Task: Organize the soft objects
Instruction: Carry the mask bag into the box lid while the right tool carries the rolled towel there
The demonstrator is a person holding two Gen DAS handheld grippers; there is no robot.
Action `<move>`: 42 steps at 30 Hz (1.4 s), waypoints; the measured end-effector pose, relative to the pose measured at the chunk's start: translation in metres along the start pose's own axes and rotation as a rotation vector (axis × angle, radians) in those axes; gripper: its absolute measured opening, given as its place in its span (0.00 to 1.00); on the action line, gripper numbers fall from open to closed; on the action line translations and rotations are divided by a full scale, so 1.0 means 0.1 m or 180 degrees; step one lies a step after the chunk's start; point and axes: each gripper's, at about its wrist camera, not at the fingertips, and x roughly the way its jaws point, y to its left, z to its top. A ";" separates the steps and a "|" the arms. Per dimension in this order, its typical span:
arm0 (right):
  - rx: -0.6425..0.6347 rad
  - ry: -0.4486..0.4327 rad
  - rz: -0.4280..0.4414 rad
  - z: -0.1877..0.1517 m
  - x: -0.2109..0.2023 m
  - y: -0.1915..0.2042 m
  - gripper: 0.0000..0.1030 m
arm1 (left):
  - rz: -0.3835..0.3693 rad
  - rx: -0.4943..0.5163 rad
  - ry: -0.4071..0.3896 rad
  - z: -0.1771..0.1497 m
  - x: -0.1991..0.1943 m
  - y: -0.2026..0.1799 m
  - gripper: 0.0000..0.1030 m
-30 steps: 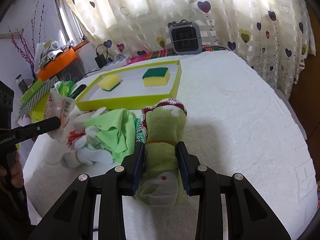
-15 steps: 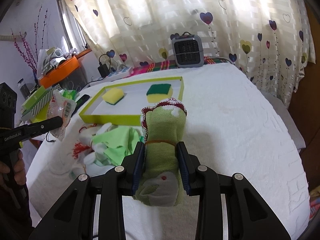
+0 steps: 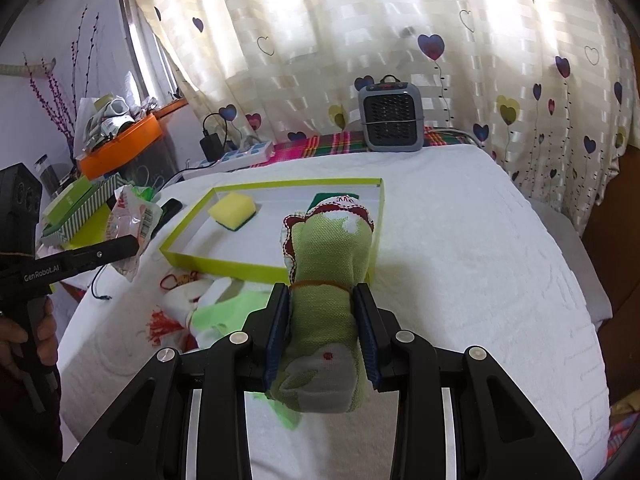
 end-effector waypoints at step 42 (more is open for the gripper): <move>-0.0093 0.0717 0.0162 0.88 1.53 0.41 0.34 | 0.0462 0.0090 0.0415 0.47 0.97 0.45 0.19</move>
